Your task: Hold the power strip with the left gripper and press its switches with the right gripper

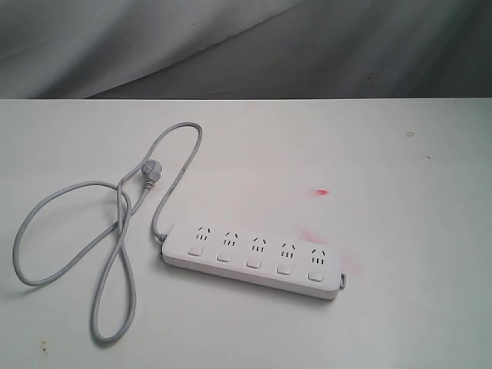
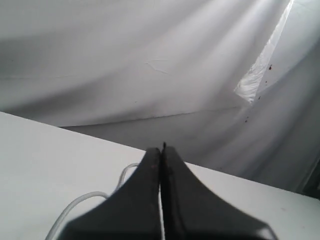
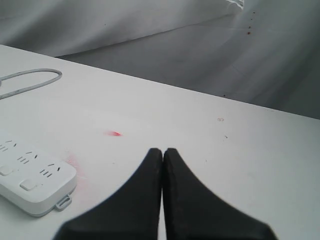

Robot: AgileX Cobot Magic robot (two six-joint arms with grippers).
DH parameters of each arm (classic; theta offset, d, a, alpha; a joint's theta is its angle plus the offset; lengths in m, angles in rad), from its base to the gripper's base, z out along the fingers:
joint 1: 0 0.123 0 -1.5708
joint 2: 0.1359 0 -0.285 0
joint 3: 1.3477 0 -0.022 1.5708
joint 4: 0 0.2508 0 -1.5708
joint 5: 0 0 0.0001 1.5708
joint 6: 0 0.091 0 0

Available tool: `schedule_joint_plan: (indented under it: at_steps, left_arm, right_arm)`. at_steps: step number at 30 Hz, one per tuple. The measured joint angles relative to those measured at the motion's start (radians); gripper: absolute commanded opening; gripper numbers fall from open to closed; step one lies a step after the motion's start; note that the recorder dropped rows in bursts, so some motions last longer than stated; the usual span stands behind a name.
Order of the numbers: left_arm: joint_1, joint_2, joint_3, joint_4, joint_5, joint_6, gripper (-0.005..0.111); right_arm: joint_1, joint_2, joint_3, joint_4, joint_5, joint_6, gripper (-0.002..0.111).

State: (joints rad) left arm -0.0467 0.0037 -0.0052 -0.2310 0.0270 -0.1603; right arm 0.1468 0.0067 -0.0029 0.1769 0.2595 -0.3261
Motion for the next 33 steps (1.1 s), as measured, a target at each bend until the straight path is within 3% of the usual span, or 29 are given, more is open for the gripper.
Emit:
schedule_joint_plan:
  at_steps: [5,10,18,23,29,33]
  left_arm:
    - [0.0,0.002,-0.036,-0.049,0.045,-0.02,0.0]
    - [0.0,0.117,-0.284,-0.031,0.215,0.079,0.0]
    - [0.0,0.559,-0.797,-0.056,0.719,0.599,0.0]
    - [0.0,0.822,-0.953,-0.114,0.948,0.925,0.0]
    - [0.0,1.038,-1.004,-0.138,0.988,1.077,0.0]
    - [0.0,1.154,-1.004,-0.191,0.922,1.103,0.0]
  right_arm:
    - [0.0,0.0,0.0,0.0,0.0,0.0,0.0]
    - [0.0,0.0,0.0,0.0,0.0,0.0,0.0]
    - [0.0,0.0,0.0,0.0,0.0,0.0,0.0]
    - [0.0,0.0,0.0,0.0,0.0,0.0,0.0]
    - [0.0,0.0,0.0,0.0,0.0,0.0,0.0]
    - [0.0,0.0,0.0,0.0,0.0,0.0,0.0]
